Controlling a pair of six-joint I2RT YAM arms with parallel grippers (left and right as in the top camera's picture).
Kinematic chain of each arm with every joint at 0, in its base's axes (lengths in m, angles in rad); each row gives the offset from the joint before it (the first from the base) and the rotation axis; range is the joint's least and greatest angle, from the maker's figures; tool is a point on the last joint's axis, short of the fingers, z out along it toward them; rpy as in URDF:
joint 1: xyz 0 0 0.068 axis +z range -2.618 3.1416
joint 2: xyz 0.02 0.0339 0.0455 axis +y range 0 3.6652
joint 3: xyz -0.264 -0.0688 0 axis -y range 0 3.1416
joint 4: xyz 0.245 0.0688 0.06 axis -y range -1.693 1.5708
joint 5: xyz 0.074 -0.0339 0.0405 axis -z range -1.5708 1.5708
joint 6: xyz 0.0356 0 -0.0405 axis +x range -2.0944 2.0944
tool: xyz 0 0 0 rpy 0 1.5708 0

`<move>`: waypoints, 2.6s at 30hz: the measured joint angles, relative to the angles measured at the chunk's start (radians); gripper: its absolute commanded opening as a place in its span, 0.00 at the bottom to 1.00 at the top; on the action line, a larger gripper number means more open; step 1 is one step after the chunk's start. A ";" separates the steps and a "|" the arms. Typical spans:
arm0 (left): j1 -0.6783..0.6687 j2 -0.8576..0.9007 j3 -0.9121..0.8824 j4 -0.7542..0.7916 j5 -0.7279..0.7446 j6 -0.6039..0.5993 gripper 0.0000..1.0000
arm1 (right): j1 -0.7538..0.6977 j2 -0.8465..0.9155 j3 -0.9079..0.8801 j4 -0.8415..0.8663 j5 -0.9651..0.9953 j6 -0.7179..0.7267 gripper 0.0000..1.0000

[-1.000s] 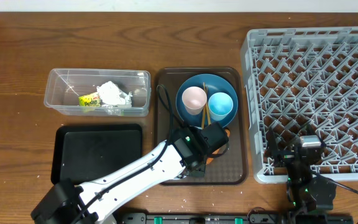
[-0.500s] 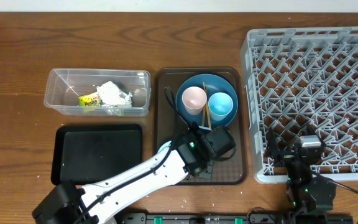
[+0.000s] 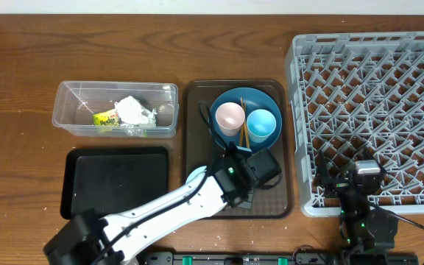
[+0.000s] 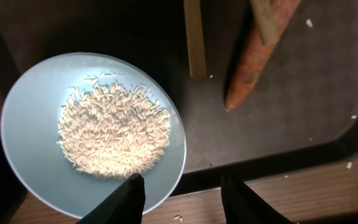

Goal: Sort waste into correct bins and load items into the dishwasher rack
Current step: 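Lift the rice bowl and carry it left over the black tray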

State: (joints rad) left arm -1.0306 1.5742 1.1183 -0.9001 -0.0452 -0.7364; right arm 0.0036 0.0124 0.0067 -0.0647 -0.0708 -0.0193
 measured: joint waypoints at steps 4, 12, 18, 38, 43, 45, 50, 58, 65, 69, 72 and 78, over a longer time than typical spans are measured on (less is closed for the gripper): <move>0.000 0.042 0.000 0.004 0.000 0.000 0.41 | 0.000 0.000 0.000 0.000 0.000 0.000 0.99; 0.000 0.139 0.000 0.019 0.000 0.000 0.37 | 0.000 0.000 0.000 0.000 0.000 0.000 0.99; 0.000 0.189 0.000 0.020 0.000 0.000 0.32 | 0.000 0.000 0.000 0.000 0.000 0.000 0.99; 0.000 0.190 0.000 0.051 -0.018 0.000 0.13 | 0.000 0.000 0.000 0.000 0.000 0.000 0.99; 0.000 0.190 0.000 0.051 -0.022 0.000 0.09 | 0.000 0.000 0.000 0.000 0.000 0.000 0.99; 0.000 0.190 0.000 0.051 -0.022 0.000 0.10 | 0.000 0.000 0.000 0.000 0.000 0.000 0.99; 0.000 0.190 0.000 0.047 -0.022 0.000 0.09 | 0.000 0.000 0.000 0.000 0.000 0.000 0.99; 0.000 0.190 0.000 0.035 -0.024 0.000 0.06 | 0.000 0.000 0.000 0.000 0.000 0.000 0.99; 0.000 0.190 0.000 0.019 -0.063 0.000 0.06 | 0.000 0.000 0.000 0.000 0.000 0.000 0.99; 0.000 0.181 0.000 0.007 -0.092 0.000 0.06 | 0.000 0.000 0.000 0.000 0.000 0.000 0.99; 0.000 0.160 0.000 0.004 -0.109 0.000 0.06 | 0.000 0.000 0.000 0.000 0.000 0.000 0.99; 0.000 0.109 0.000 -0.006 -0.146 0.000 0.06 | 0.000 0.000 0.000 0.000 0.000 0.000 0.99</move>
State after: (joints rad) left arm -1.0306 1.6836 1.1183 -0.9058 -0.1917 -0.7361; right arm 0.0036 0.0124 0.0067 -0.0647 -0.0708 -0.0193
